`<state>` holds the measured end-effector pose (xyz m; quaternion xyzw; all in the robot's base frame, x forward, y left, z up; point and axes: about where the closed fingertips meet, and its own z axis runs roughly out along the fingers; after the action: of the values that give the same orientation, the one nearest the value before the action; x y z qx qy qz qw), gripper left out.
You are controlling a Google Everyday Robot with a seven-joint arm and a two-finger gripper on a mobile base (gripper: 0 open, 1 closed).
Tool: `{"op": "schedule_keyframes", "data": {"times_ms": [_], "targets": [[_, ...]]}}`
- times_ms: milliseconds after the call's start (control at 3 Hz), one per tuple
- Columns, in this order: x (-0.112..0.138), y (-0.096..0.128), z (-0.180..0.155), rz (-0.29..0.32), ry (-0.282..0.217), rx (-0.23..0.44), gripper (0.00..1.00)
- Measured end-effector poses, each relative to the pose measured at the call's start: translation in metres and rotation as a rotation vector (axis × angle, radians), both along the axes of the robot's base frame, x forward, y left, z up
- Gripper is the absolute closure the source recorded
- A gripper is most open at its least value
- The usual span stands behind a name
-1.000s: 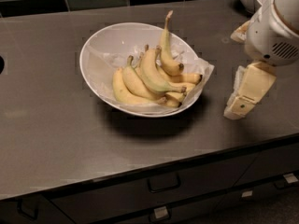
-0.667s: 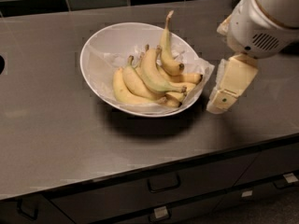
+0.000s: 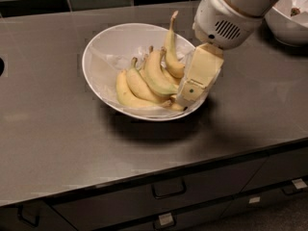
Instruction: Pick banana from white bowl
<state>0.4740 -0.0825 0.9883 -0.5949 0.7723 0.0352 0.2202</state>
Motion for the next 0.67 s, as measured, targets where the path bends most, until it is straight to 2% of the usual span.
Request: {"op": "schedule_keyframes", "data": {"times_ms": [333, 667], "targets": [[0.0137, 0.0191, -0.0182, 0.016, 0.051, 0.106, 0.00], [0.0137, 0.0191, -0.0182, 0.016, 0.051, 0.106, 0.00]]}}
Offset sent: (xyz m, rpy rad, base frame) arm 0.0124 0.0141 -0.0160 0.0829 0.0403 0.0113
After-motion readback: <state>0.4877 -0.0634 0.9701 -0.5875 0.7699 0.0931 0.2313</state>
